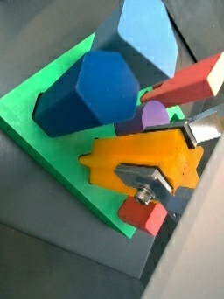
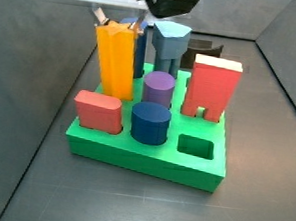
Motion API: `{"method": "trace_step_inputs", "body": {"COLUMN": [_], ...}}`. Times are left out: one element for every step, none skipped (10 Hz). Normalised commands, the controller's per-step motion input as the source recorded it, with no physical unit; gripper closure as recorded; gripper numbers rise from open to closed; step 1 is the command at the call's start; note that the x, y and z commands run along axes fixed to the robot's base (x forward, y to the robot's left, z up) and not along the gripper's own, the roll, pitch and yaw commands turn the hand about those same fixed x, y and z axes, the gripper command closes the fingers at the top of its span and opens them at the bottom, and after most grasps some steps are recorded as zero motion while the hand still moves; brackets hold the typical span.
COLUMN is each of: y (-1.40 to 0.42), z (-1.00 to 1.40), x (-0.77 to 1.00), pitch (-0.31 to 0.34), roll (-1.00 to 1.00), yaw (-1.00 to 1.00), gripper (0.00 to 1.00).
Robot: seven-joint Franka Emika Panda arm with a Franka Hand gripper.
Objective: Pick up the star object. Move up. Move to above the board. Insert the star object.
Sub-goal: Insert the star object.
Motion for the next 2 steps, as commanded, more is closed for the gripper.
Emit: {"method": "trace_step_inputs", "body": {"y": [0.00,0.00], "z": [0.00,0.00], "x": [0.00,0.00], "pitch": [-0.010,0.000], "roll": [-0.01,0.00], "yaw": [0.00,0.00], "gripper": [1.00,1.00]}}
